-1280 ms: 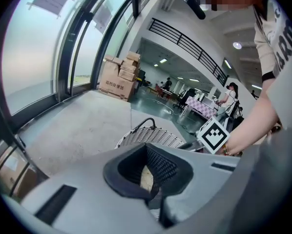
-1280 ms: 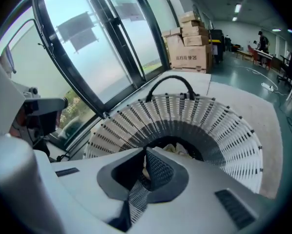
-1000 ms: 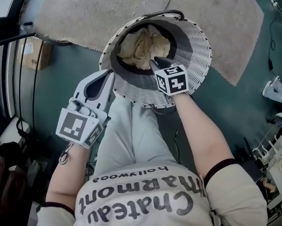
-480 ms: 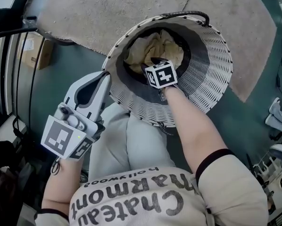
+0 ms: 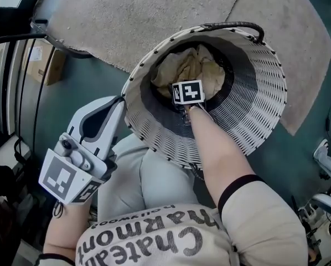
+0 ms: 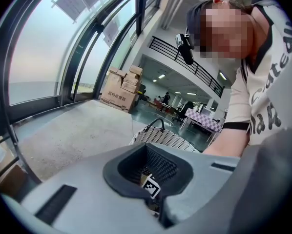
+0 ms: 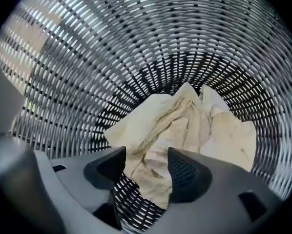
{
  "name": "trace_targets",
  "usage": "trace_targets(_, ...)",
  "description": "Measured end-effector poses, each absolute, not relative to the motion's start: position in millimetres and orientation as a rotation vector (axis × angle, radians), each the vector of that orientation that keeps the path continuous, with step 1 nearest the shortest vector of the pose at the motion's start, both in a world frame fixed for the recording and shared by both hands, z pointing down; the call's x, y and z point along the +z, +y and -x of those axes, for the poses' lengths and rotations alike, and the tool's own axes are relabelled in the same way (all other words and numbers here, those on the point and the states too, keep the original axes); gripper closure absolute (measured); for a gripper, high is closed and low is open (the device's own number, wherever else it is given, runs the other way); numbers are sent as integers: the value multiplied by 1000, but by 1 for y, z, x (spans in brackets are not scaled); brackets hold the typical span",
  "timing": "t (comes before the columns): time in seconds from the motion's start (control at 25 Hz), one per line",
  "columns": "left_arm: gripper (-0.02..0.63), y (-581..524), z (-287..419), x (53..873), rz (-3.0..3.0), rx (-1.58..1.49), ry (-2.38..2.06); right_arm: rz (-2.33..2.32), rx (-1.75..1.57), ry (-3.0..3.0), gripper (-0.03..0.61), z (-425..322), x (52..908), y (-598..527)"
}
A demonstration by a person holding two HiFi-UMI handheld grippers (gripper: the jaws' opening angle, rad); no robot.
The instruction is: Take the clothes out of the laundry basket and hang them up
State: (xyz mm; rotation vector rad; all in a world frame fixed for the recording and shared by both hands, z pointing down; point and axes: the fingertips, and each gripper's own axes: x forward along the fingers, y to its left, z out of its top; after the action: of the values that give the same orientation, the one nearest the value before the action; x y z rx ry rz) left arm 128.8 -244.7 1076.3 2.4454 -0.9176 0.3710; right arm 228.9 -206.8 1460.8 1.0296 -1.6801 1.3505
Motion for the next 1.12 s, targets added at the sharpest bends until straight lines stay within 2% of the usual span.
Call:
trace_targets(0.12, 604, -245, -133, 1076, -2449, 369, -893, -1042, 1308, -1604, 316, -237, 1472, -199)
trace_targets(0.2, 604, -243, -139, 1073, -2457, 366, -874, -1044, 1260, -1569, 495, -245, 1474, -194)
trace_targets(0.28, 604, -243, -144, 1072, -2457, 366, -866, -1034, 1207, -1590, 535, -246, 1469, -196)
trace_targets(0.44, 604, -236, -160, 1064, -2427, 376, -887, -1052, 1167, -1702, 543, -255, 1418, -215)
trace_targets(0.64, 604, -223, -169, 1053, -2339, 428, -895, -1154, 1249, -1754, 545, -283, 1309, -215)
trace_targets(0.84, 604, -220, -179, 1028, -2297, 483, -868, -1219, 1298, -1816, 546, -307, 1192, -204)
trace_targets(1.12, 604, -225, -200, 973, -2353, 509, -808, -1261, 1272, -1923, 546, -327, 1076, -192)
